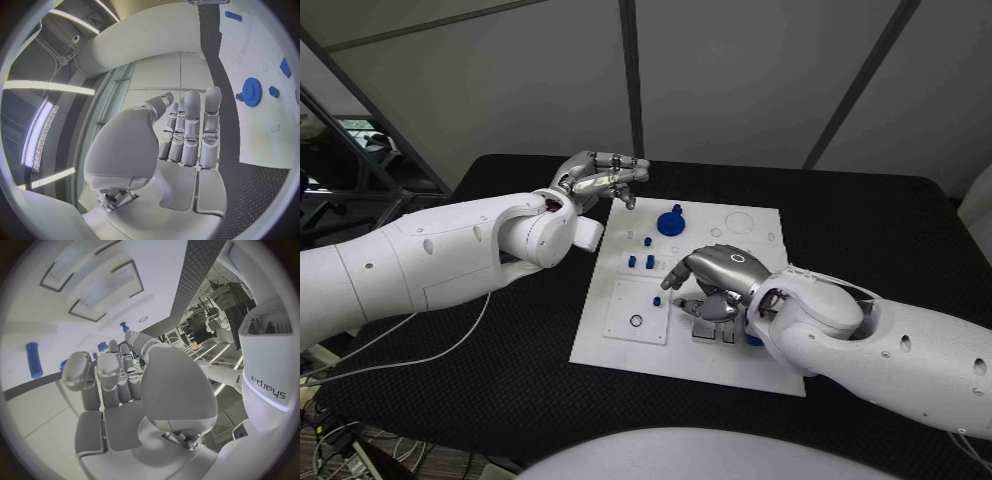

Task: Assemble the parts on the task board

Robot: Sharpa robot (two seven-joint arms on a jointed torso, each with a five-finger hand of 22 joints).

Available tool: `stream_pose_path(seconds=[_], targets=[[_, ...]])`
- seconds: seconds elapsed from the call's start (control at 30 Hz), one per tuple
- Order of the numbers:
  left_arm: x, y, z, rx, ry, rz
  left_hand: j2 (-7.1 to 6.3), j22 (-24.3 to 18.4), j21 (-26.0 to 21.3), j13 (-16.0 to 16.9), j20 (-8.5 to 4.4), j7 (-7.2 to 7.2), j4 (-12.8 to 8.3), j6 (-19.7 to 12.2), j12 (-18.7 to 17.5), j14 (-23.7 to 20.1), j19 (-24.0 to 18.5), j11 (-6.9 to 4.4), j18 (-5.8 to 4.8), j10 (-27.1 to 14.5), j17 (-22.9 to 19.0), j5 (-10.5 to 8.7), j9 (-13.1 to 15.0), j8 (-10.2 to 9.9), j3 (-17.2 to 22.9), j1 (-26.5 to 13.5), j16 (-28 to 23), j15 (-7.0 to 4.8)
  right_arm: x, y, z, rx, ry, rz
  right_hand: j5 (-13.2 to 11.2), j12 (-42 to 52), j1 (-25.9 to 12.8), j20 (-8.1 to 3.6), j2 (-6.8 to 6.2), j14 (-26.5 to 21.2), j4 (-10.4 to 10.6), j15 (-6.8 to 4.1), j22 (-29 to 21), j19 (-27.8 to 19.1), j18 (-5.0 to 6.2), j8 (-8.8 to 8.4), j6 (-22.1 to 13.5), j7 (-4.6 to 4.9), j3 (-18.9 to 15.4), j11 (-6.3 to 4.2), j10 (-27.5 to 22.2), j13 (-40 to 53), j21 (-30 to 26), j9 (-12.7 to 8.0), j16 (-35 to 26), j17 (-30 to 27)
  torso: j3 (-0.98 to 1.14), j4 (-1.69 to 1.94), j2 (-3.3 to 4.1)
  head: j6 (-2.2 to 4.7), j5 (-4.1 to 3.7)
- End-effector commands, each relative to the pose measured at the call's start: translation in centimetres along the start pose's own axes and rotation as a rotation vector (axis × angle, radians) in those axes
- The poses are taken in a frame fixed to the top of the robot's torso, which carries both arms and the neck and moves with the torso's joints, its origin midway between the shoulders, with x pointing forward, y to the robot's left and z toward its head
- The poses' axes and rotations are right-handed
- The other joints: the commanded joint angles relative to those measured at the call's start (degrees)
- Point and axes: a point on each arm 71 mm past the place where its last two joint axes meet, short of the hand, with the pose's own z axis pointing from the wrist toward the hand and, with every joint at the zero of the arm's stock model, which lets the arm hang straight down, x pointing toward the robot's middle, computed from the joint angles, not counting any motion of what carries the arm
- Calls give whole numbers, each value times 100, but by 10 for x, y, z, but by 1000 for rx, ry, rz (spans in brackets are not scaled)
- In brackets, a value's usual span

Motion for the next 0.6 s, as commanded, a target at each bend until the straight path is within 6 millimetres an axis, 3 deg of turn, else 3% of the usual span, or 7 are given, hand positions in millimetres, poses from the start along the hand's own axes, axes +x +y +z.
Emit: stream_pose_path(seconds=[0.03, 0.27, 0.43, 0.6], targets=[[0, -1, 0, 2, 12, -6, 56, -5, -40, 9, -8, 21, 1, 3, 29, -34, -31, 0, 200, -24, -8, 8, -10, -9, -29, 21, -2, -2, -15, -6, -4, 27, -70, 11, 27, 37, -12, -16, -59, -16, 16, 24, -8, -42, 69, 16, -4, -15, -37, -20, -44, 7, -31, 11, -30, -9, -1, -8, -2, 66, -98], [0, -1, 0, 2, 14, -7, 57, -6, -42, 10, -7, 20, 1, 3, 32, -36, -31, 0, 200, -26, -9, 6, -9, -9, -32, 21, -2, -2, -40, -37, -18, 131, -75, -20, -46, 75, -90, -6, -157, -28, 58, 31, -43, -66, 77, 8, -9, -67, -168, -16, -141, 9, -66, 13, -58, -75, -5, -7, 3, 190, -285], [0, -1, 0, 1, 15, -8, 57, -6, -42, 10, -7, 20, 1, 3, 32, -36, -31, 0, 200, -26, -9, 6, -9, -9, -32, 21, -2, -2, -48, -60, -28, 204, -51, -45, -67, 120, -94, -1, -227, -49, 78, 36, -125, -123, 94, 4, -29, -106, -350, -11, -235, 11, -135, 12, -108, -171, -3, -3, 10, 238, -346], [0, -1, 0, 1, 17, -8, 57, -8, -45, 12, -6, 19, 2, 5, 37, -38, -32, 0, 200, -27, -12, 2, -9, -7, -38, 20, -1, -1, -49, -69, -33, 239, -20, -58, -77, 155, -75, 3, -235, -53, 92, 37, -146, -133, 98, 7, -33, -134, -451, -8, -271, 13, -155, 13, -120, -202, -4, 13, 9, 240, -388]])
